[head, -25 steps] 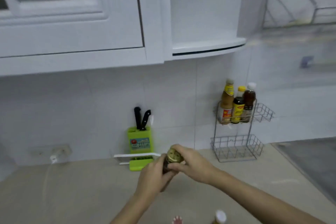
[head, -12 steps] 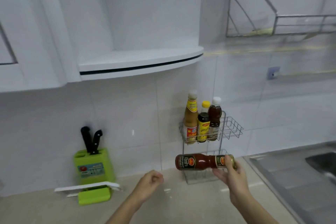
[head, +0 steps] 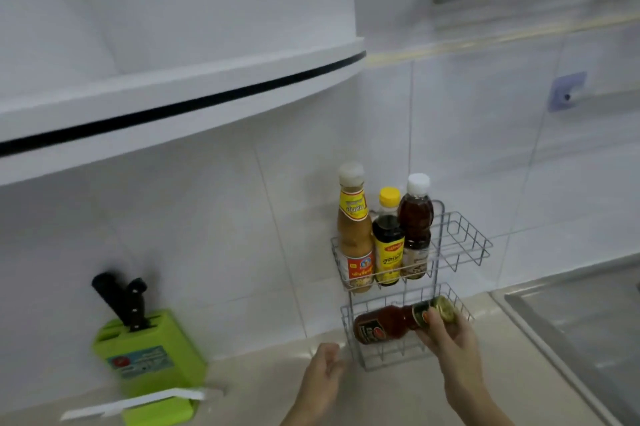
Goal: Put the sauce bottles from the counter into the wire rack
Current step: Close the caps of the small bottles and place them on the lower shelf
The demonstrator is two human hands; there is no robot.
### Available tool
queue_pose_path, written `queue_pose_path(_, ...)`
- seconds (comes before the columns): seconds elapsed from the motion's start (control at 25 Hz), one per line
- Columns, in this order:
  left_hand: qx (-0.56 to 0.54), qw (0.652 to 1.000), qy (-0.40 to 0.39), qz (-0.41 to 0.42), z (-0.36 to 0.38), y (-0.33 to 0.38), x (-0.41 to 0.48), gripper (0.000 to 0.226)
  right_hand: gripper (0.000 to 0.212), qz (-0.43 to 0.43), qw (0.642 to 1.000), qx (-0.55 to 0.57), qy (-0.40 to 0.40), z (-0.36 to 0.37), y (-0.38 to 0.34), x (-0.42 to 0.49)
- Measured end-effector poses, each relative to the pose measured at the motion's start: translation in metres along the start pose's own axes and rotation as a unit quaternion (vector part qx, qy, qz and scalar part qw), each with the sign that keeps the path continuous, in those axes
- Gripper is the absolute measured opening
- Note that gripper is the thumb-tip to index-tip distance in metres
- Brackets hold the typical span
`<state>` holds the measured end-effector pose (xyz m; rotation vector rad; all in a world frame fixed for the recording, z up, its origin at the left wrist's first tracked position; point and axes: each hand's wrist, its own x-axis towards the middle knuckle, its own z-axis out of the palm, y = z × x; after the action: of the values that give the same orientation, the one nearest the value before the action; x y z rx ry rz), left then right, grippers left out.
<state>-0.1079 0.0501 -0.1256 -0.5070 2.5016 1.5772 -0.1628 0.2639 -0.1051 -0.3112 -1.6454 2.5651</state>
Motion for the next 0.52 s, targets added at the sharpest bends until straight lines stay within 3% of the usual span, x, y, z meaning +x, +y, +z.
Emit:
queue_pose_path(0.16,-0.021,1.0,-0.022,-0.007,0.014,0.01,0.022,0.02,0.026,-0.035,0.988,-0.096,-0.113,0.025,0.007,0.014)
queue_pose_path(0.28,-0.041,0.998,-0.034,-0.018,0.022,0.014,0.03,0.036,0.024,-0.054,0.964,-0.171,-0.195,0.047,0.014,0.025)
queue_pose_path(0.4,-0.088,0.994,-0.055,-0.015,0.027,0.023,0.029,0.038,0.019,-0.055,0.939,-0.233,-0.248,0.064,0.021,0.031)
queue_pose_path(0.52,-0.103,0.991,-0.086,0.017,0.03,0.033,0.025,0.057,0.006,-0.079,0.911,-0.303,-0.267,0.072,0.025,0.037)
